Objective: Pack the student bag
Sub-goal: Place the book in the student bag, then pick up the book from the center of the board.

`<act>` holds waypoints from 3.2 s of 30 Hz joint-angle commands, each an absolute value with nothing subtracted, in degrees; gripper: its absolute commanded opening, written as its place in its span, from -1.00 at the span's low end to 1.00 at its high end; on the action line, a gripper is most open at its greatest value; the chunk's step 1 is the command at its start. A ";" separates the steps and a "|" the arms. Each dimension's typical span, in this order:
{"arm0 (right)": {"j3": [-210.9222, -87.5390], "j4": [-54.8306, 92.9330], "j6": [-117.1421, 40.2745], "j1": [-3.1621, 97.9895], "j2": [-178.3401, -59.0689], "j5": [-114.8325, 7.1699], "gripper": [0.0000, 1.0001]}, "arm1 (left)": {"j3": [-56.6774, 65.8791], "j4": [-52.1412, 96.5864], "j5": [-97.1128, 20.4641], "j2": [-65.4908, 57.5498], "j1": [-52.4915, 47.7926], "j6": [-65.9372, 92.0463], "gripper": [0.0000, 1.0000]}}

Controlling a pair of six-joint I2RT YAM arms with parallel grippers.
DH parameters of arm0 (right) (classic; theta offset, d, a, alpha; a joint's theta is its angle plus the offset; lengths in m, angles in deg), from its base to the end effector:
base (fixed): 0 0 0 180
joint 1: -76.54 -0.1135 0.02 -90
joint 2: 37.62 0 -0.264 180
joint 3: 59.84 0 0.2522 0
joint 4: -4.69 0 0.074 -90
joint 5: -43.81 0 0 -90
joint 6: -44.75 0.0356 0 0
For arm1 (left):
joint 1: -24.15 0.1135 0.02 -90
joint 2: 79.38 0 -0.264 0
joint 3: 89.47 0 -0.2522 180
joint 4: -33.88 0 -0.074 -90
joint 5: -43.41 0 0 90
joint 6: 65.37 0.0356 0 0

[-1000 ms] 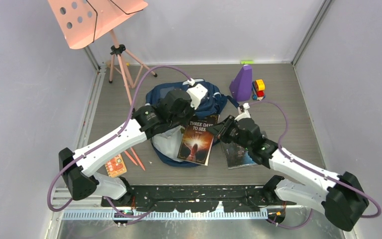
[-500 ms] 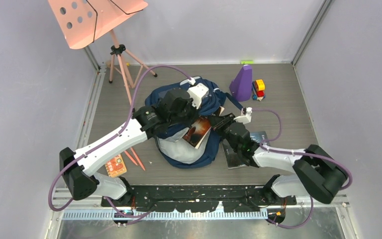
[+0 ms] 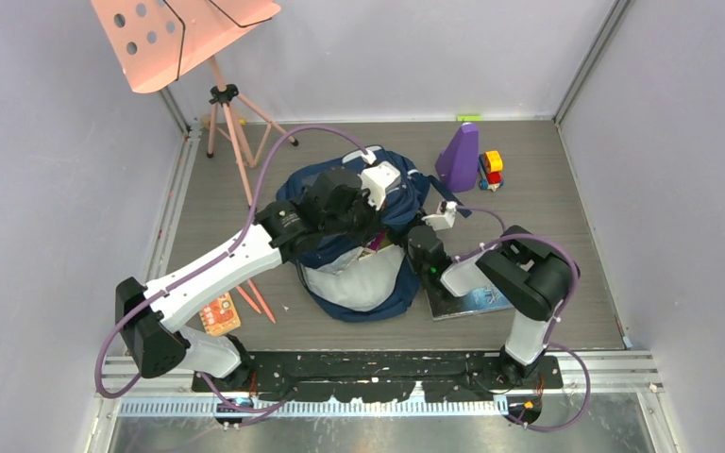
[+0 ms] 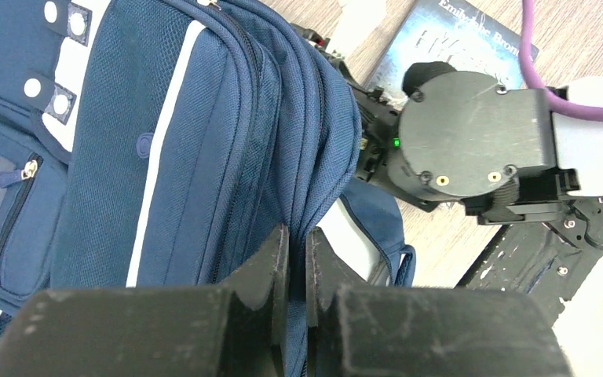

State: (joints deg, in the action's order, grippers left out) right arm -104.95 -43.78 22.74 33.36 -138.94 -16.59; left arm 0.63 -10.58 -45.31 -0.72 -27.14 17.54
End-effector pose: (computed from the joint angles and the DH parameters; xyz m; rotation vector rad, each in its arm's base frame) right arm 0.2425 0.2035 0.1486 0.7691 1.6199 0.9979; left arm 0.1915 -0.2402 0.3615 0.8457 2.0470 -0.6054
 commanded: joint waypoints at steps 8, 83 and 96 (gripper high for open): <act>-114.47 -48.97 13.08 33.26 -145.64 -8.52 -0.57 | -0.79 -5.00 -43.24 -2.77 -28.06 17.60 -1.00; -109.91 25.45 -7.33 82.82 -119.79 -66.04 0.29 | 1.29 15.92 -28.42 23.59 -27.44 9.88 0.80; -117.26 35.66 -4.50 74.08 -114.80 -52.26 0.46 | 13.63 27.28 -29.51 24.45 -27.51 -7.26 0.75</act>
